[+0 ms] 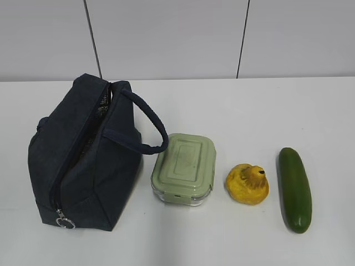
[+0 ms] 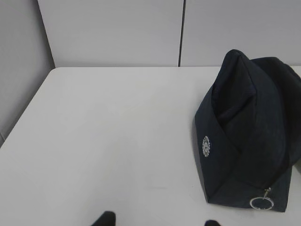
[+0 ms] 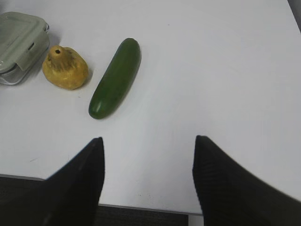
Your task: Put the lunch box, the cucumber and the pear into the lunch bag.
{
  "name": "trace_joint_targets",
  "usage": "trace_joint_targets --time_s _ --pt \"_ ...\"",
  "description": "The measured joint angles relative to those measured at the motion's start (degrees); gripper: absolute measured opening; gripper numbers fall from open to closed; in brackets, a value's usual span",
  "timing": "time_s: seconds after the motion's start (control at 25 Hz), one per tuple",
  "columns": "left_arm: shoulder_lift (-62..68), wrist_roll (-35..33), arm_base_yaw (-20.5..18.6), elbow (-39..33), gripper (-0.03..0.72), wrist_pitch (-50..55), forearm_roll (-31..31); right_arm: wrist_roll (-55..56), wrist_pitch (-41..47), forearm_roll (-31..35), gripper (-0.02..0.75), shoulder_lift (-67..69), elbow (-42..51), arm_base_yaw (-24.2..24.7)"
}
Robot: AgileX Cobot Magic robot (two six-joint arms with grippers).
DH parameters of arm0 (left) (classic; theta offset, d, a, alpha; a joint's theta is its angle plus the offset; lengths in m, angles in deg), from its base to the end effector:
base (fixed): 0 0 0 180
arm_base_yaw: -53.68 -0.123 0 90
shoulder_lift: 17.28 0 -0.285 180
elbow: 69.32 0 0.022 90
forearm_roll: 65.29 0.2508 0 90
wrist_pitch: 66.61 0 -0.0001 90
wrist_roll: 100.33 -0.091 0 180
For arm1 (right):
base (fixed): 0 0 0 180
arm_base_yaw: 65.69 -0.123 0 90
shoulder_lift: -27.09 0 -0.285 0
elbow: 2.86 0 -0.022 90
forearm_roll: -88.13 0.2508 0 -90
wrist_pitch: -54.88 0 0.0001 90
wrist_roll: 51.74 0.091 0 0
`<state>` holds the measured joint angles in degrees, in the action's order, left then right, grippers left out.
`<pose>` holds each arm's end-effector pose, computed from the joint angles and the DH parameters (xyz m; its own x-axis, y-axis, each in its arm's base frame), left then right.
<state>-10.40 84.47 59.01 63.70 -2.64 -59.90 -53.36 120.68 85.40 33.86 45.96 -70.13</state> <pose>-0.0124 0.0089 0.2805 -0.4636 0.0008 -0.8860 -0.0015 1.0000 0.0017 -0.0106 -0.0048 0.2691 -0.5164 -0.0880 -0.8518 -0.0651 0.9959 -0.0634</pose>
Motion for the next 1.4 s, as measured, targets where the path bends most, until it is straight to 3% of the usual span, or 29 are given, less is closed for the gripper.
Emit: trace_joint_targets --time_s 0.36,0.64,1.0,1.24,1.4 --pt "0.7 0.0 0.1 0.3 0.342 0.0 -2.2 0.0 -0.8 2.4 0.463 0.2 -0.2 0.0" --pt "13.5 -0.3 0.1 4.9 0.342 -6.7 -10.5 0.1 -6.5 7.6 0.463 16.0 -3.2 0.0" --pt "43.4 -18.4 0.1 13.2 0.379 -10.7 -29.4 2.3 -14.5 8.4 0.463 45.4 -13.1 0.0" --pt "63.0 -27.4 0.1 23.7 0.403 -9.8 -33.1 3.4 -16.4 11.6 0.463 61.6 -19.1 0.0" --pt "70.3 -30.4 0.1 26.8 0.403 -8.3 -33.5 3.5 -17.0 12.3 0.463 70.6 -22.3 0.0"
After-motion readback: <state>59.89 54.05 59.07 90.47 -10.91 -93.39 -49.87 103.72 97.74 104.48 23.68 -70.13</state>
